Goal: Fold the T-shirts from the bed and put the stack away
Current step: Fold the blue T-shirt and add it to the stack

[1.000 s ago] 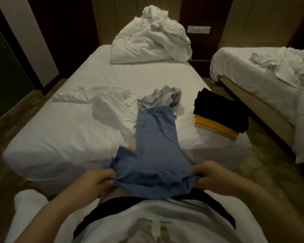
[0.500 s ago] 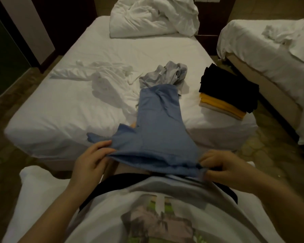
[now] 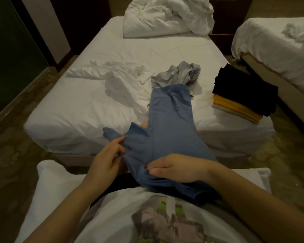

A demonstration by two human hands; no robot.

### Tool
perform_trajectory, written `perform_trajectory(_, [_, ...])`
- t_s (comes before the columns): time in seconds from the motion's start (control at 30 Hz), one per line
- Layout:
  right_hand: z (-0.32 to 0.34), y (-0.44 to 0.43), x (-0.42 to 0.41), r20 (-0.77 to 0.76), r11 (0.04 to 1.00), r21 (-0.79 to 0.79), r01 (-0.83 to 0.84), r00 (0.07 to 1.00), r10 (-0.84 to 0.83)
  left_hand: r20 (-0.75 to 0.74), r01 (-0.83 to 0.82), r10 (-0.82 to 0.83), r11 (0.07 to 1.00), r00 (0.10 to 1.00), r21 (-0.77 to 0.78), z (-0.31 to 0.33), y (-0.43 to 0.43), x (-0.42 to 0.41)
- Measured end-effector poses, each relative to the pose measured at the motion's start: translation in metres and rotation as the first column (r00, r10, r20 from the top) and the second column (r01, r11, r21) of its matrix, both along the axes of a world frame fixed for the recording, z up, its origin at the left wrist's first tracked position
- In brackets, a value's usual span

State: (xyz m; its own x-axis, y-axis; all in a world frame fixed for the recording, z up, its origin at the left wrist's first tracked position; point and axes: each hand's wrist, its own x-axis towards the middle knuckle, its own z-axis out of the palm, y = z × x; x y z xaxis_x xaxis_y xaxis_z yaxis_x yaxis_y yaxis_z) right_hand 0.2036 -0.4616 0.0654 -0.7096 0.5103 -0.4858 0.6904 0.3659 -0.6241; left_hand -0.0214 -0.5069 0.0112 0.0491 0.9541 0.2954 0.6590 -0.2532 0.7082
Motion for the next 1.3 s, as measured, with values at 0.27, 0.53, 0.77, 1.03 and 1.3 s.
perform_trajectory(0.27, [0.020, -0.008, 0.042, -0.067, 0.977, -0.211, 0.035, 0.997, -0.050, -0.398, 0.561, -0.522, 0.827, 0.754, -0.023, 0.024, 0.019, 0.054])
perform_trajectory(0.53, [0.009, 0.028, 0.056, -0.244, 0.845, 0.046, 0.532, 0.827, -0.507, -0.165, 0.572, -0.607, 0.791, 0.777, -0.217, 0.020, 0.001, 0.038])
perform_trajectory(0.77, [-0.028, 0.094, 0.016, 0.275, 0.895, 0.426, 0.131, 0.924, -0.265, -0.218, 0.551, -0.615, 0.782, 0.758, -0.291, 0.004, 0.008, 0.029])
perform_trajectory(1.03, [-0.029, 0.065, 0.064, -0.179, 0.878, 0.278, 0.389, 0.919, -0.351, -0.143, 0.551, -0.588, 0.803, 0.796, -0.228, 0.000, 0.011, 0.028])
perform_trajectory(1.3, [-0.014, -0.033, 0.110, -0.186, 0.958, 0.250, 0.140, 0.978, -0.094, -0.154, 0.554, -0.587, 0.805, 0.795, -0.212, -0.003, 0.014, 0.031])
